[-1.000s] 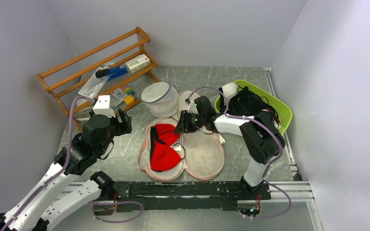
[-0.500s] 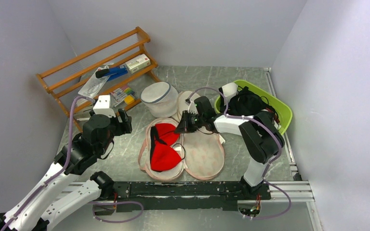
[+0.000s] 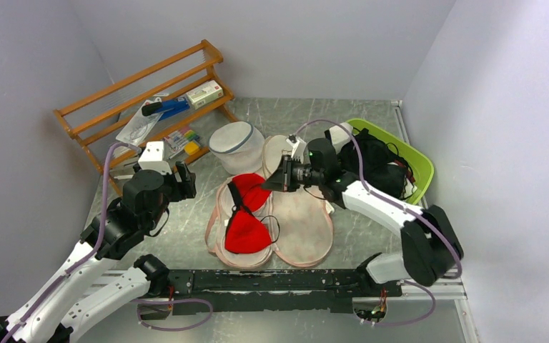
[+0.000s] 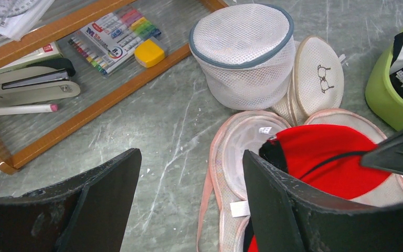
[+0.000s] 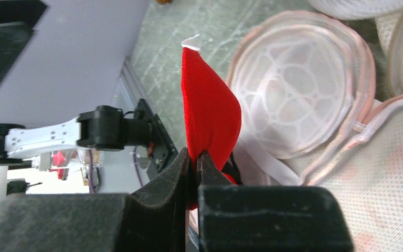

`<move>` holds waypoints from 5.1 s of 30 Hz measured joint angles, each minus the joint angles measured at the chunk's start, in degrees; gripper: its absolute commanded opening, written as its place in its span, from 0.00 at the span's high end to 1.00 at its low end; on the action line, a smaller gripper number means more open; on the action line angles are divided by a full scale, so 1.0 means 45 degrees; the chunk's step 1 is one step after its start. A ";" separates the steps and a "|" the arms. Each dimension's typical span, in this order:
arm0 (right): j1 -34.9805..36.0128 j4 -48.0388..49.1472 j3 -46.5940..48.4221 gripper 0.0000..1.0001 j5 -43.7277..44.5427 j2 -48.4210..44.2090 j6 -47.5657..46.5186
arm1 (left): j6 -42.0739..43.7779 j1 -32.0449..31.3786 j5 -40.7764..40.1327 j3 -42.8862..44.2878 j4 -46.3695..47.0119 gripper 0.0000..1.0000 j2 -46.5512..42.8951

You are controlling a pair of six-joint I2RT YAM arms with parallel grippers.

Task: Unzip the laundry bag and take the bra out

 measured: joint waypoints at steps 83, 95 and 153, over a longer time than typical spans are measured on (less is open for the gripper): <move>-0.6290 -0.7159 0.1457 1.00 1.8889 -0.4007 0.6159 | 0.0238 0.0000 0.0539 -0.0005 0.0228 0.17 -0.0175; -0.7907 -0.7067 -0.1282 1.00 1.8530 -0.4163 0.6169 | 0.0233 0.0000 0.0554 -0.0083 0.0374 0.16 -0.0350; -0.2108 -0.9384 -0.2511 0.01 0.8068 -0.3857 0.0131 | 0.0491 -0.2982 0.1753 -0.0287 0.0937 0.15 -0.0316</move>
